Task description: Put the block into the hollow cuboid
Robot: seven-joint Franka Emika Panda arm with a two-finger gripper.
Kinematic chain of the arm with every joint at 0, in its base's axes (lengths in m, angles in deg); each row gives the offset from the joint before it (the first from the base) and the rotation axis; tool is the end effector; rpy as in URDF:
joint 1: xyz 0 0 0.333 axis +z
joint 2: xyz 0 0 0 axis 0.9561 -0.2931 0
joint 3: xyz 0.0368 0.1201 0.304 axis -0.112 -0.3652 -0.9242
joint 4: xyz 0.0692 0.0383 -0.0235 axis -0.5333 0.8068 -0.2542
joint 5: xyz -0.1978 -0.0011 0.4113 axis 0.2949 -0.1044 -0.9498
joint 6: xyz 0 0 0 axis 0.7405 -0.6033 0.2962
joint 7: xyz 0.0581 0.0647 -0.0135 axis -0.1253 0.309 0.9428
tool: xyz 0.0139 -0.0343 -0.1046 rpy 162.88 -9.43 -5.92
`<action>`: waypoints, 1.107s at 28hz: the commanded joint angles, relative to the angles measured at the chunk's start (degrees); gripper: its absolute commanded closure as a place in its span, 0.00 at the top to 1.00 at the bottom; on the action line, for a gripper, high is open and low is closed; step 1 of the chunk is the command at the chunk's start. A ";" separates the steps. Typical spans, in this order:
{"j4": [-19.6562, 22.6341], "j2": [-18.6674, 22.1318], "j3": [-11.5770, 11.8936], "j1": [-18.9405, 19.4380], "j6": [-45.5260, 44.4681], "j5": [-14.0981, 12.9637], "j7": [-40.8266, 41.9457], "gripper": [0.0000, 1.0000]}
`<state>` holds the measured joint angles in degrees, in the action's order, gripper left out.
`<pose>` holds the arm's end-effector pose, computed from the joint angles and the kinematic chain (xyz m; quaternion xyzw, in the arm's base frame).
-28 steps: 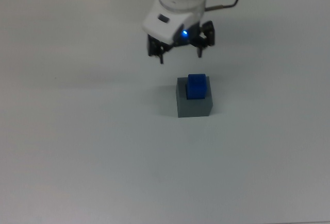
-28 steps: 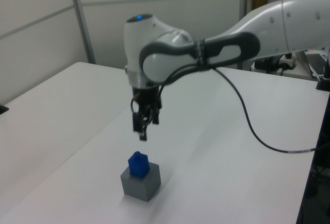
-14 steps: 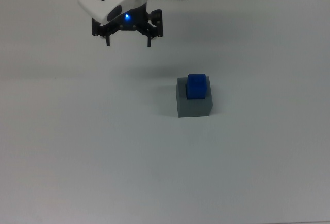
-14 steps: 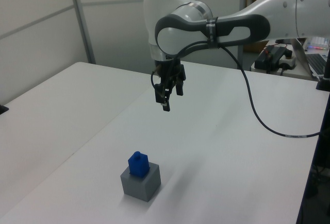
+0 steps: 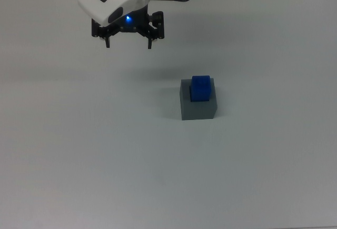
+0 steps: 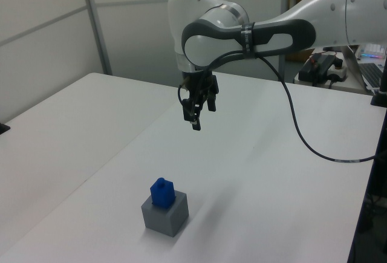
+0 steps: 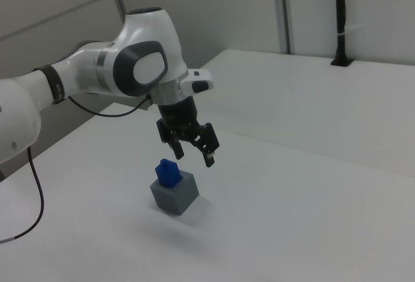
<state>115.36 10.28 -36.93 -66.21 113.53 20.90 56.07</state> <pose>0.6914 0.0216 0.5321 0.9988 0.0172 -0.0097 0.0437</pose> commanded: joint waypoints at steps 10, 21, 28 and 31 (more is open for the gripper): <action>-0.34 0.22 0.74 0.03 -1.49 0.63 -0.61 1.00; -0.69 0.22 0.83 -0.06 -1.49 0.72 -0.26 1.00; -0.69 0.31 0.83 -0.06 -1.49 0.72 -0.26 1.00; -0.69 0.31 0.83 -0.06 -1.49 0.63 -0.26 1.00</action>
<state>115.28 10.30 -36.48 -66.53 113.53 20.90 56.05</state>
